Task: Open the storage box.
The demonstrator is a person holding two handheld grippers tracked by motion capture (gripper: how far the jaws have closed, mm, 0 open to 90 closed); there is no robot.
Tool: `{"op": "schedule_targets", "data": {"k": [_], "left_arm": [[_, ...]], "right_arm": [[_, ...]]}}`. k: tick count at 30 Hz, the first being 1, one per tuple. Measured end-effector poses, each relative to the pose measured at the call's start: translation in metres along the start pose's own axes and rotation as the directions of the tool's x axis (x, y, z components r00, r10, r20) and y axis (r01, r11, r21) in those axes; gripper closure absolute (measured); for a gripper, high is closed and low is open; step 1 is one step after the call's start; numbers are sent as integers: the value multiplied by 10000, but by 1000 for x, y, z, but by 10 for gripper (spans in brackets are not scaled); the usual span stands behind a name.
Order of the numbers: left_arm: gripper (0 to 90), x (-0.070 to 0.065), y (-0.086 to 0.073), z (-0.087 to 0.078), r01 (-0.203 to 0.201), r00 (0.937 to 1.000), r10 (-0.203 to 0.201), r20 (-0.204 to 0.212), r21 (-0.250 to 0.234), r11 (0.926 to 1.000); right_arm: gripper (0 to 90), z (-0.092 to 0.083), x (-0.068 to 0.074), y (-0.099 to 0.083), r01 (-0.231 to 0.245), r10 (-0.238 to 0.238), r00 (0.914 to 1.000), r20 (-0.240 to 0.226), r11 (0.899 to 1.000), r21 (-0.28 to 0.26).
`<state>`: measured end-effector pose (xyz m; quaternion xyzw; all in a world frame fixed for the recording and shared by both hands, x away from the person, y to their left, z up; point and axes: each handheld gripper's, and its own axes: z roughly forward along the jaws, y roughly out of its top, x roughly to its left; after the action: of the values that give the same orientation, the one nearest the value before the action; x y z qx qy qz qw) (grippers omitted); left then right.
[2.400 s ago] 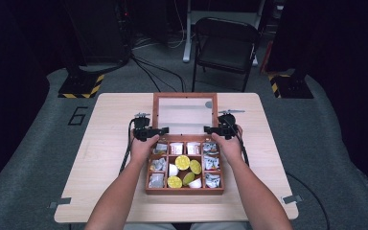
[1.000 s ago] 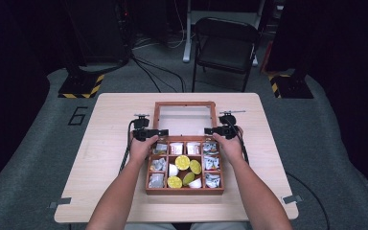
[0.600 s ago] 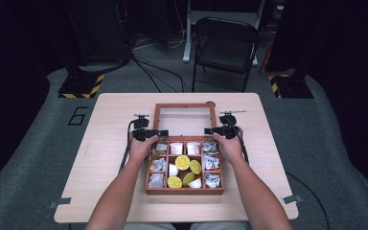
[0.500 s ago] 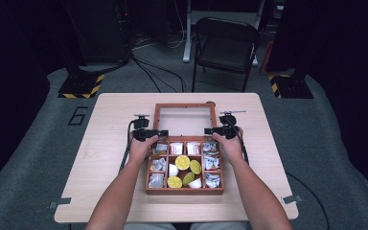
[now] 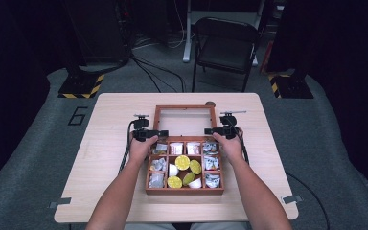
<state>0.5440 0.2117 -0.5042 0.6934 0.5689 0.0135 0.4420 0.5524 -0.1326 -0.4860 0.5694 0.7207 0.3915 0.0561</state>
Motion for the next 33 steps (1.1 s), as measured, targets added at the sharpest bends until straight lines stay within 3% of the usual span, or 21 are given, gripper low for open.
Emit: {"op": "schedule_targets", "data": {"k": [5, 11, 28, 33], "left_arm": [[257, 0, 0, 0, 17, 10000, -17, -6, -10, 10000], [253, 0, -1, 1, 110, 9999, -110, -24, 25, 9999], [251, 2, -2, 2, 417, 9991, -418, 54, 112, 9991], [241, 3, -2, 2, 247, 9997, -246, -54, 206, 9995]], "right_arm": [[333, 1, -1, 0, 33, -33, 10000, -23, 10000, -10], [333, 1, -1, -1, -325, 326, 9995, -59, 9994, 149], [332, 4, -5, -2, -687, 697, 9972, -257, 9970, 357], [331, 5, -6, -2, -725, 734, 9970, -255, 9968, 331]]}}
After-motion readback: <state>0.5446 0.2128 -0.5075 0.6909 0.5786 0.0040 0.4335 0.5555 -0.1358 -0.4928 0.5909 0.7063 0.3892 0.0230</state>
